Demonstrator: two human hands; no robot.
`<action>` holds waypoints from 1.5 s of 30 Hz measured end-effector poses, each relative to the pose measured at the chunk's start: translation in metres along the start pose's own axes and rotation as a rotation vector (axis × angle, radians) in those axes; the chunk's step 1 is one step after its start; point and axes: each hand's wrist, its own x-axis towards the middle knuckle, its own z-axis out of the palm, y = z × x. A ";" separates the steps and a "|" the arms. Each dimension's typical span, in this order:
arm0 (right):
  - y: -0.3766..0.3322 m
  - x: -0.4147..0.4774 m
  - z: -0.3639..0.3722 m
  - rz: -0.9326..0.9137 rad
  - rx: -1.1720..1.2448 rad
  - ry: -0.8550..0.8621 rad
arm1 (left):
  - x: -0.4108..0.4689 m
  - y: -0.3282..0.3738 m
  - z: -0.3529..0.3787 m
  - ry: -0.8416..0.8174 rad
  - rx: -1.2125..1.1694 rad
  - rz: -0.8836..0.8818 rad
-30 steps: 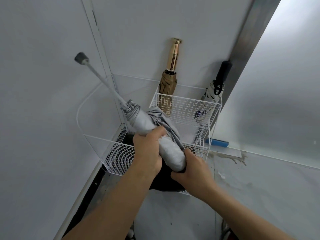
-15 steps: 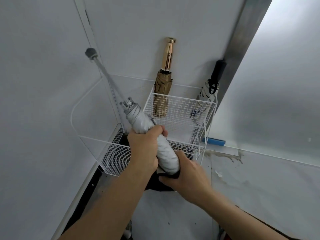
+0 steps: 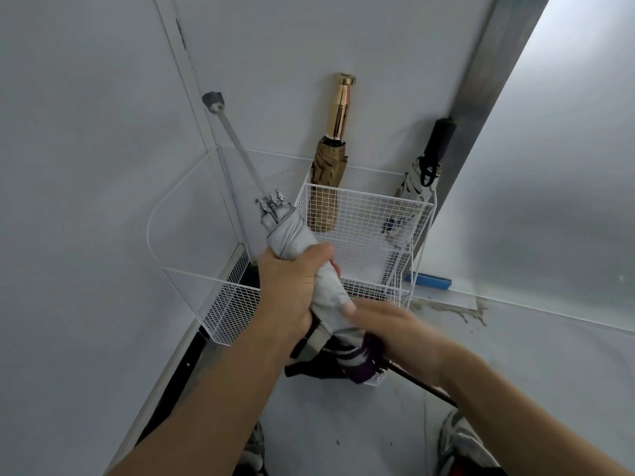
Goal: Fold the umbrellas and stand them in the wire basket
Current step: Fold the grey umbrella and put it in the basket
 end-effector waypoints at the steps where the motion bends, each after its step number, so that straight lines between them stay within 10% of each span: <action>1: 0.003 0.002 0.005 -0.035 -0.102 0.058 | -0.001 -0.001 0.001 0.006 -0.005 -0.003; 8: 0.007 0.006 0.018 -0.105 -0.314 0.211 | 0.004 -0.006 -0.005 0.085 -0.156 -0.142; 14: -0.006 -0.009 0.009 0.086 0.155 -0.132 | 0.023 0.010 -0.021 -0.234 -0.383 -0.256; 21: 0.018 0.008 0.002 -0.063 -0.544 0.259 | 0.017 -0.003 -0.012 0.110 -0.218 -0.129; 24: 0.015 0.004 -0.017 -0.040 -0.650 0.328 | 0.019 0.004 -0.027 0.151 0.211 0.094; 26: 0.010 -0.002 -0.031 -0.002 -0.758 0.357 | 0.017 0.010 -0.045 0.212 0.686 0.561; 29: 0.008 -0.009 -0.034 0.046 -1.074 0.371 | 0.009 0.008 -0.049 -0.139 1.223 1.097; 33: 0.008 -0.008 -0.023 0.016 -1.258 0.298 | -0.003 -0.008 -0.041 -0.805 1.689 0.715; 36: 0.006 -0.009 -0.027 0.070 -1.155 0.235 | -0.006 -0.019 -0.040 -0.919 1.809 0.502; 45: 0.004 -0.013 -0.044 0.012 -0.095 0.375 | 0.001 -0.021 -0.030 -0.555 1.719 0.759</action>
